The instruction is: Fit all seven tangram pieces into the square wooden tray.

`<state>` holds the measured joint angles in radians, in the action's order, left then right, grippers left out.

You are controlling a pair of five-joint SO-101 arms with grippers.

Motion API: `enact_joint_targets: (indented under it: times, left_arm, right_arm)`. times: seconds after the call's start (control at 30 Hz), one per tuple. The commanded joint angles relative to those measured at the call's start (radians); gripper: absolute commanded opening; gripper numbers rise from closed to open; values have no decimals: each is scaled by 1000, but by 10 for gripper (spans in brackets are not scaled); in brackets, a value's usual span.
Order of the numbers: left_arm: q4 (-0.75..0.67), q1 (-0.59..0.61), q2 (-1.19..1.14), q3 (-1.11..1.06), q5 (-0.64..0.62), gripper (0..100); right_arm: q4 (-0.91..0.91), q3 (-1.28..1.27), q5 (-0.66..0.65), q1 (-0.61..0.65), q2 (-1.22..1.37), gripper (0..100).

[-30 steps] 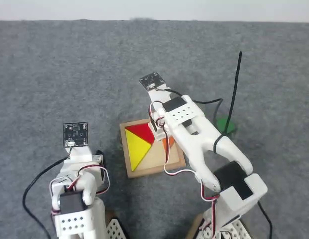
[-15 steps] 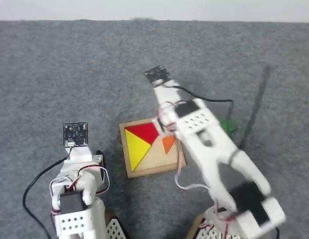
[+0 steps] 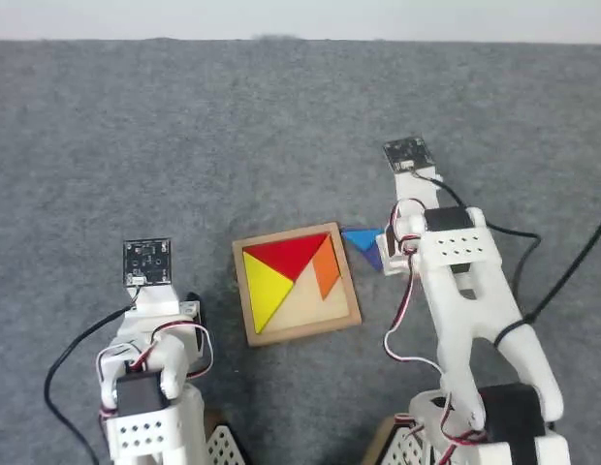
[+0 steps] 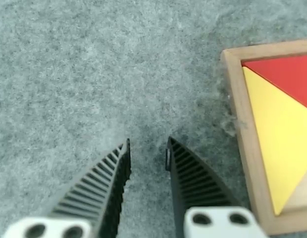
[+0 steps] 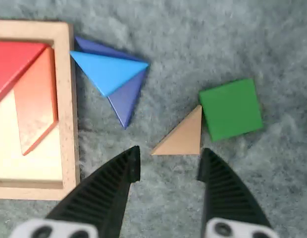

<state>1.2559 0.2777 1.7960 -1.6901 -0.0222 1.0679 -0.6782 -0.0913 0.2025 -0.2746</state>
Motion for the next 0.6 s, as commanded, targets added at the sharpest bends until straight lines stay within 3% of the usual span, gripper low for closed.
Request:
enact_joint_targets:
  times: [0.0,0.13,0.37,0.57]
  left_arm:
    - [2,6,14,5,5,111]
    - [2,6,14,5,5,111]
    - [2,6,14,5,5,111]
    - [2,6,14,5,5,111]
  right_arm:
    - [12,-15,29,-10,-54,270]
    - [4,-17,120,-38,30,243]
    - [-30,37,152,-134,182,235]
    - [-67,41,158,-131,196,235]
